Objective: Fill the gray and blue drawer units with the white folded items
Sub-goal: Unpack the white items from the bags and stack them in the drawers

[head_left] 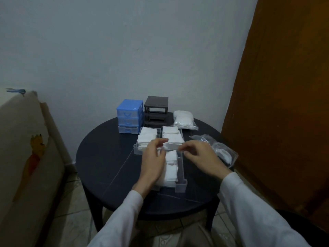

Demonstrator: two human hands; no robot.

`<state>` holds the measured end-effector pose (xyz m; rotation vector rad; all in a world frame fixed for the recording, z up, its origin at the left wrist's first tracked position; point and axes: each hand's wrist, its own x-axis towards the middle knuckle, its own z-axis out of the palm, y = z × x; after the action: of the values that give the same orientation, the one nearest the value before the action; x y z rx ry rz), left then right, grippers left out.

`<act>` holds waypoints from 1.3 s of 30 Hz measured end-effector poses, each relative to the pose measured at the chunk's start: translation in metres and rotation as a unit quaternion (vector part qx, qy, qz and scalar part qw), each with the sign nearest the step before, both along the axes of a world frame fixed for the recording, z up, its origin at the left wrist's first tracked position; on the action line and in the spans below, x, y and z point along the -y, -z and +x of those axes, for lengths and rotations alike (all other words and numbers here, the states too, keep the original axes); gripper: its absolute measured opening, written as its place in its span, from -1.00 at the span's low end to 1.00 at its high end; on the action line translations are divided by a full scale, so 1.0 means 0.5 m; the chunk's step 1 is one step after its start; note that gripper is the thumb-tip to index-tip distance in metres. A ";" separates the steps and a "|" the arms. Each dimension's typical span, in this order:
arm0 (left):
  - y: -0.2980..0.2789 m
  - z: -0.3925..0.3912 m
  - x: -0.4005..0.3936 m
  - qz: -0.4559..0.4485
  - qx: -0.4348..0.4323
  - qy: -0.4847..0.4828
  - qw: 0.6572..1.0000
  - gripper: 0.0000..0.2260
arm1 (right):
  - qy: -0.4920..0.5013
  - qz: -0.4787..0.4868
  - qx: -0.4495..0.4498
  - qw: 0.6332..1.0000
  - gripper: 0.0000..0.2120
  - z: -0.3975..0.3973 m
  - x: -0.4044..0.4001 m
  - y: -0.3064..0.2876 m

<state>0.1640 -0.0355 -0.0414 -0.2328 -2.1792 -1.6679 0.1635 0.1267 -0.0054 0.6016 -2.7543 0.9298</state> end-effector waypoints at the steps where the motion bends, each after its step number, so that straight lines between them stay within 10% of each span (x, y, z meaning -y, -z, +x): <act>1: -0.007 0.006 -0.021 -0.005 -0.013 0.013 1.000 -0.72 | 0.021 0.001 -0.020 1.000 -0.82 0.004 -0.019 -0.002; 11: -0.003 -0.028 -0.225 -0.153 -0.061 0.083 0.983 -0.79 | 0.250 0.131 -0.116 0.952 -0.81 0.031 -0.196 0.031; 39: 0.072 -0.059 -0.311 -0.100 -0.074 0.105 0.987 -0.64 | 0.295 0.152 -0.177 0.927 -0.77 -0.003 -0.219 0.110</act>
<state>0.1344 0.1200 -0.0771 -0.6416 -2.2718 -1.4786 0.1622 0.2362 -0.0603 -0.0462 -2.5103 0.2316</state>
